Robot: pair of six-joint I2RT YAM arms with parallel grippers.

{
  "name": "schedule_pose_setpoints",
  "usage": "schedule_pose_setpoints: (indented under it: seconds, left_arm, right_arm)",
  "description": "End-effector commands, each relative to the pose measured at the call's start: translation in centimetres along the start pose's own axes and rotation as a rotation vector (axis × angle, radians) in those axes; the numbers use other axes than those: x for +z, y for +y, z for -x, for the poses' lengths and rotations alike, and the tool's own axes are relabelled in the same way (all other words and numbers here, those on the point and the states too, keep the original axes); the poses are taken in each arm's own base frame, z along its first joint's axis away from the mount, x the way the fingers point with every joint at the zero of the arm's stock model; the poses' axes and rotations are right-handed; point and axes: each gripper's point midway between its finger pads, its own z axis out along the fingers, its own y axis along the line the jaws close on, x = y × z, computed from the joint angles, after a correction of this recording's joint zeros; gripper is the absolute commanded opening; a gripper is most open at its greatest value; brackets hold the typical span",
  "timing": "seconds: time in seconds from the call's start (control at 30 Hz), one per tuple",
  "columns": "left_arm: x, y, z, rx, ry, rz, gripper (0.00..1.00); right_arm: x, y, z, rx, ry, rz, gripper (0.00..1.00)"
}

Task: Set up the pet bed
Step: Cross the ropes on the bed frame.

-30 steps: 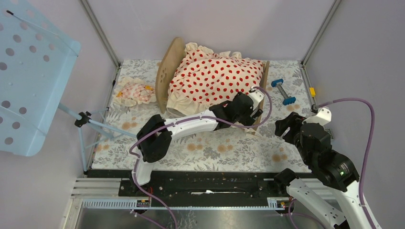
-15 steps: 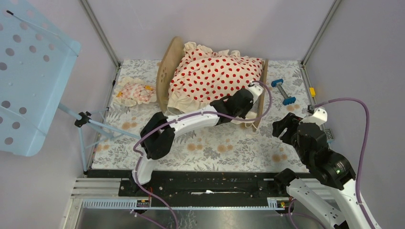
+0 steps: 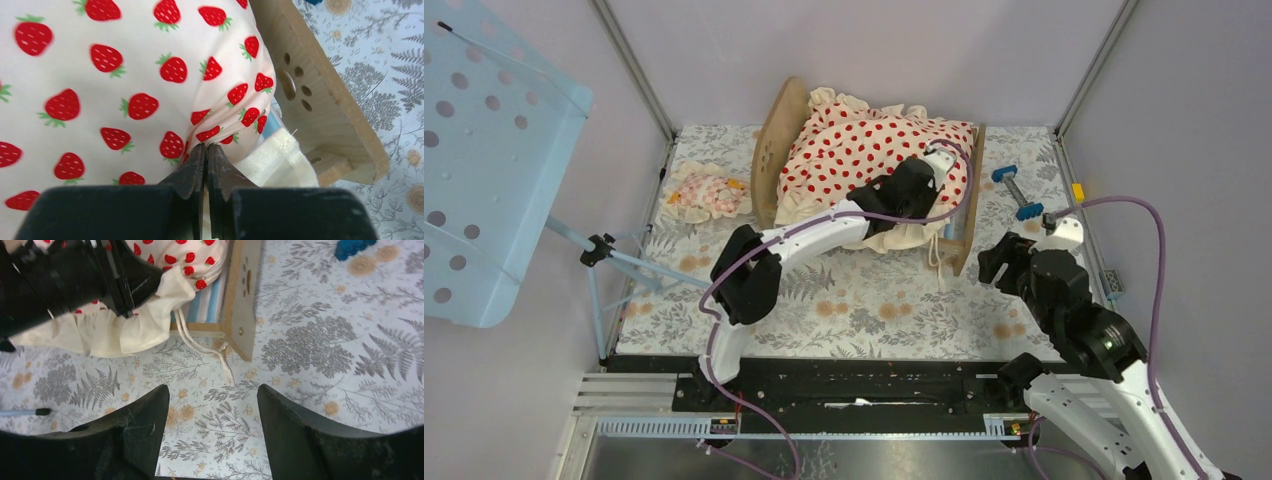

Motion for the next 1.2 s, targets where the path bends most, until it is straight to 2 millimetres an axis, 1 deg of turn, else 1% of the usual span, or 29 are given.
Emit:
schedule_pose_setpoints:
  seconds: [0.0,0.03,0.07,0.13,0.2,0.27,0.37,0.47,0.53,0.63,0.77,0.87,0.97,1.17]
  left_arm:
    - [-0.1,1.1,4.2,-0.055,-0.096,-0.052,0.0]
    - [0.0,1.4,4.3,-0.058,-0.098,-0.057,0.0]
    - [0.0,1.6,4.4,-0.062,-0.099,-0.064,0.0]
    - [0.2,1.9,4.5,-0.071,-0.101,-0.079,0.0]
    - [0.1,1.7,4.7,-0.072,-0.104,-0.111,0.0]
    - [0.2,2.0,4.7,-0.072,-0.103,-0.116,0.0]
    - [0.3,2.3,4.8,-0.076,-0.103,-0.12,0.0]
    - [0.3,2.8,4.9,-0.091,-0.108,-0.117,0.0]
    - [0.4,3.2,5.0,-0.102,-0.111,-0.12,0.0]
    - [0.4,3.5,5.0,-0.116,-0.11,-0.125,0.0]
    - [0.4,3.5,4.9,-0.115,-0.108,-0.13,0.0]
    - [0.4,3.6,4.8,-0.115,-0.104,-0.13,0.0]
    - [0.5,3.5,4.8,-0.115,-0.104,-0.134,0.0]
    - [0.5,3.6,4.7,-0.116,-0.102,-0.137,0.0]
  right_arm:
    - [2.6,3.0,0.4,-0.142,-0.037,0.128,0.72]
    - [3.2,3.5,0.3,-0.154,-0.037,0.141,0.72]
    - [3.9,3.8,0.2,-0.165,-0.037,0.142,0.69]
    - [5.2,4.5,0.0,-0.186,-0.034,0.15,0.59]
    - [6.5,5.3,-0.5,-0.192,-0.021,0.164,0.5]
    - [7.6,6.0,-1.3,-0.204,-0.004,0.188,0.46]
    - [9.1,7.3,-2.9,-0.225,0.031,0.25,0.44]
    - [10.4,8.0,-4.0,-0.232,0.061,0.272,0.45]
    - [11.3,7.7,-4.2,-0.236,0.057,0.243,0.46]
    - [12.8,7.3,-3.9,-0.244,0.044,0.201,0.45]
    - [15.1,6.7,-4.0,-0.227,0.099,0.173,0.43]
    - [16.3,6.1,-4.0,-0.225,0.123,0.157,0.41]
    - [17.0,6.2,-4.1,-0.221,0.134,0.171,0.41]
    - [17.1,7.0,-3.8,-0.208,0.126,0.21,0.43]
